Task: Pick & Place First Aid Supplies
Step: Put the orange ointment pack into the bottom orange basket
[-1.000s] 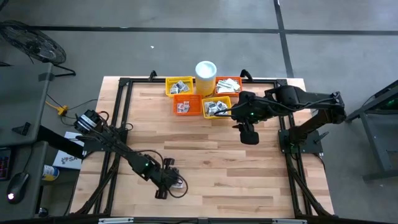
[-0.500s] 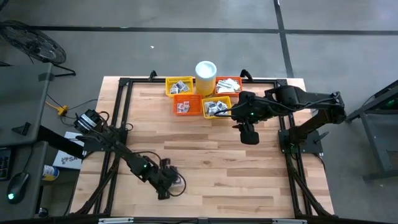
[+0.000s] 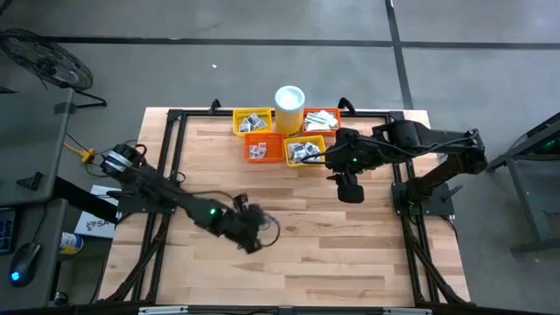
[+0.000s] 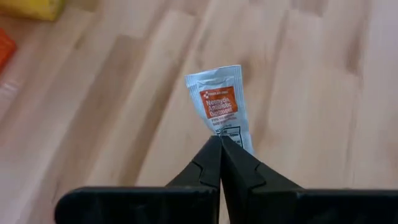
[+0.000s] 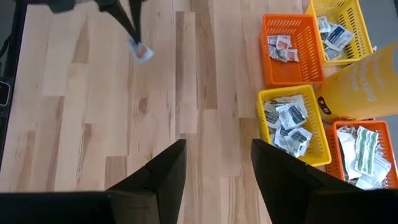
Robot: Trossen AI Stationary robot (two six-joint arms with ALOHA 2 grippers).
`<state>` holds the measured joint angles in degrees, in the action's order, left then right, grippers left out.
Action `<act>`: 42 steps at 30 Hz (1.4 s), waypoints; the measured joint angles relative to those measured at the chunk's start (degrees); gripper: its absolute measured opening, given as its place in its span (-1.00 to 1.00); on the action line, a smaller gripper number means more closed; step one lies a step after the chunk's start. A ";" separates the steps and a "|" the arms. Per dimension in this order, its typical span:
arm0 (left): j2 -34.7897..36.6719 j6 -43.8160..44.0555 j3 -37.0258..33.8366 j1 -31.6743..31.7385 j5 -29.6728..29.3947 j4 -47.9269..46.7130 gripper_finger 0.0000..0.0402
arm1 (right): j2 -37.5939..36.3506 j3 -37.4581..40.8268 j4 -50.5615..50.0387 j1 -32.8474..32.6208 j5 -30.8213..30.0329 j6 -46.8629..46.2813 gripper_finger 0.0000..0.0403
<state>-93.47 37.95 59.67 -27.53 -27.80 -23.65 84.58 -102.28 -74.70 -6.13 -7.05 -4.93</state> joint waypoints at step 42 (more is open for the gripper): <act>-0.35 9.02 5.28 46.65 13.23 -7.32 -1.00 | 0.00 0.00 0.62 0.15 -6.56 -5.20 -0.14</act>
<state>-93.82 46.97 64.95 19.12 -14.57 -30.97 84.58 -102.28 -74.08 -5.98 -13.61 -10.13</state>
